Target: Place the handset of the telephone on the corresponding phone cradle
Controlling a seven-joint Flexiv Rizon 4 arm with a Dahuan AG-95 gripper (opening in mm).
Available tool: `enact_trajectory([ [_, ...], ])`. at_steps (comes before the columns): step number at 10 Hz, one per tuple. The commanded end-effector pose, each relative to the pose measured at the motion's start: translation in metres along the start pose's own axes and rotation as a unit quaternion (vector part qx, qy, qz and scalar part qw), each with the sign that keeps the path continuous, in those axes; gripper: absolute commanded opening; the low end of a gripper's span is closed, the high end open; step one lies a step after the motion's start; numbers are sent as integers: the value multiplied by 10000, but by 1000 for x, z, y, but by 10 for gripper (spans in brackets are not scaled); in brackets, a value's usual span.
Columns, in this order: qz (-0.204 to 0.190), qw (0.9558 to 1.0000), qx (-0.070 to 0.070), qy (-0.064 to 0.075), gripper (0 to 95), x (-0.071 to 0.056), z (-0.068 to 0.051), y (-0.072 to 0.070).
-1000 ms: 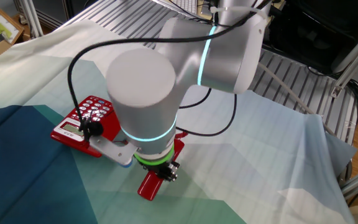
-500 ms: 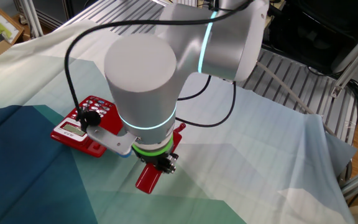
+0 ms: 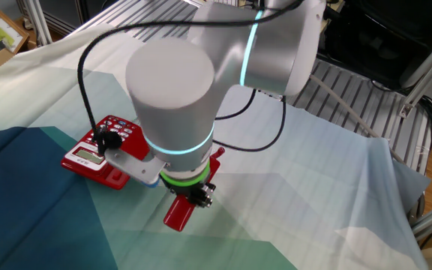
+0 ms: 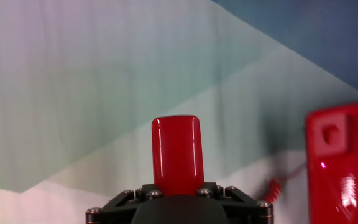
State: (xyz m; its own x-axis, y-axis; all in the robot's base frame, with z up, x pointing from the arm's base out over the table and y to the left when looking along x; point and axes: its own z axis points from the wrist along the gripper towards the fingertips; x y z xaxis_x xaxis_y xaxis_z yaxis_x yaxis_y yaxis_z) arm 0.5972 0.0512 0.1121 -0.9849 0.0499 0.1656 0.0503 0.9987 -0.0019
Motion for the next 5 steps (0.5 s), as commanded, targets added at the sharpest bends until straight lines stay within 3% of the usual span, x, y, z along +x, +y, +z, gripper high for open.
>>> enact_trajectory([
  [1, 80, 10000, 15, 3, 0, -1, -3, -1],
  [5, 91, 9999, 50, -30, 0, 0, -12, -1],
])
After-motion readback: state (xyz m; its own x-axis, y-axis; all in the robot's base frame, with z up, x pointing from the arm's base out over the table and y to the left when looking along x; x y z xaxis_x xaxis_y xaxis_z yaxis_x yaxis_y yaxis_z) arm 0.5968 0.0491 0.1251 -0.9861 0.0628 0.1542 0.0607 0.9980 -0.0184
